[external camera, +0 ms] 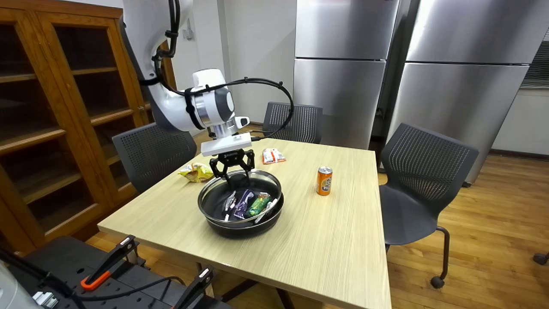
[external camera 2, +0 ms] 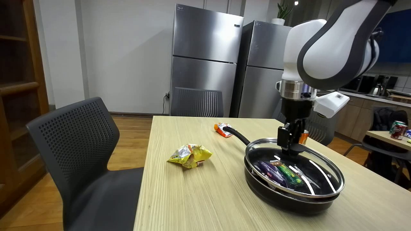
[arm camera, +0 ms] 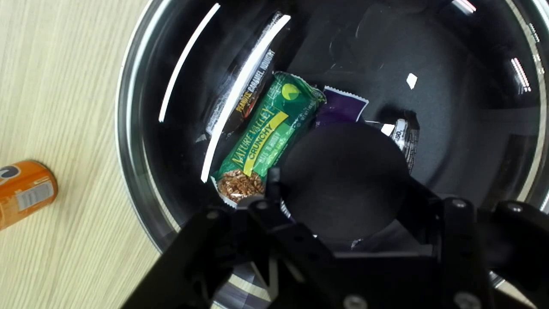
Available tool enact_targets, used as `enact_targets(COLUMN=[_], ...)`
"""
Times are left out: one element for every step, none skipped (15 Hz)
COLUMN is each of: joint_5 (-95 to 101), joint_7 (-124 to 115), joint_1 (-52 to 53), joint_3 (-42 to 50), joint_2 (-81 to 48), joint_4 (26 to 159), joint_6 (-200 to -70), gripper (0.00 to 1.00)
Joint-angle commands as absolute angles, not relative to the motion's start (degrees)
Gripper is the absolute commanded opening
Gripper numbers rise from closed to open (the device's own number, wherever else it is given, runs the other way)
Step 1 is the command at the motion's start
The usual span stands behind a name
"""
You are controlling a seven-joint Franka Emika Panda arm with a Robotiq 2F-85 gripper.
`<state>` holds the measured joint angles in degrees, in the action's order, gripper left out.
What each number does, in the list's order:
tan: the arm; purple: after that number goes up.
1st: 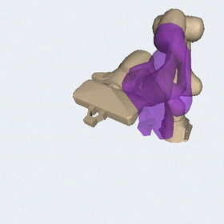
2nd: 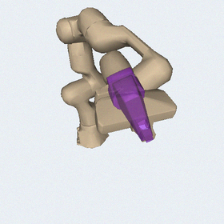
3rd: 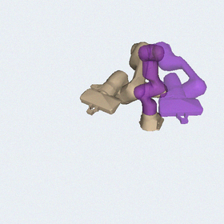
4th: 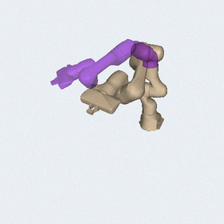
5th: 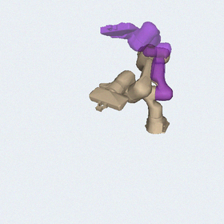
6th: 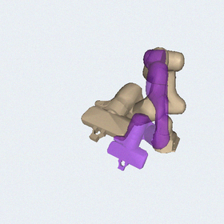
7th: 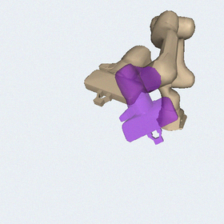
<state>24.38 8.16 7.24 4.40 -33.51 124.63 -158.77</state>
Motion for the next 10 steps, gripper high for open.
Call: enact_targets(joint_5=[23.21,23.11,23.10,23.11,23.19,23.23,23.31,23.25,23.22,23.21], joint_7=[10.41,10.57,10.55,10.49,10.17,10.03,9.73,9.86,9.92,9.91], joint_1=[6.07,5.97,5.98,6.03,6.21,6.31,6.48,6.38,6.34,6.35], joint_3=[3.24,3.13,3.15,3.21,3.43,3.54,3.75,3.67,3.63,3.65], joint_2=[-33.80,-34.15,-34.55,-34.92,-35.29,-35.63,-35.96,-36.24,-36.51,-36.76], joint_4=[122.00,121.62,121.22,120.86,120.50,120.18,119.86,119.62,119.41,119.21], joint_6=[-156.79,-156.66,-156.57,-156.52,-156.62,-156.62,-156.71,-156.67,-156.68,-156.68], gripper=[0.38,0.38,0.38,0.38,0.38,0.38,0.38,0.38,0.38,0.38])
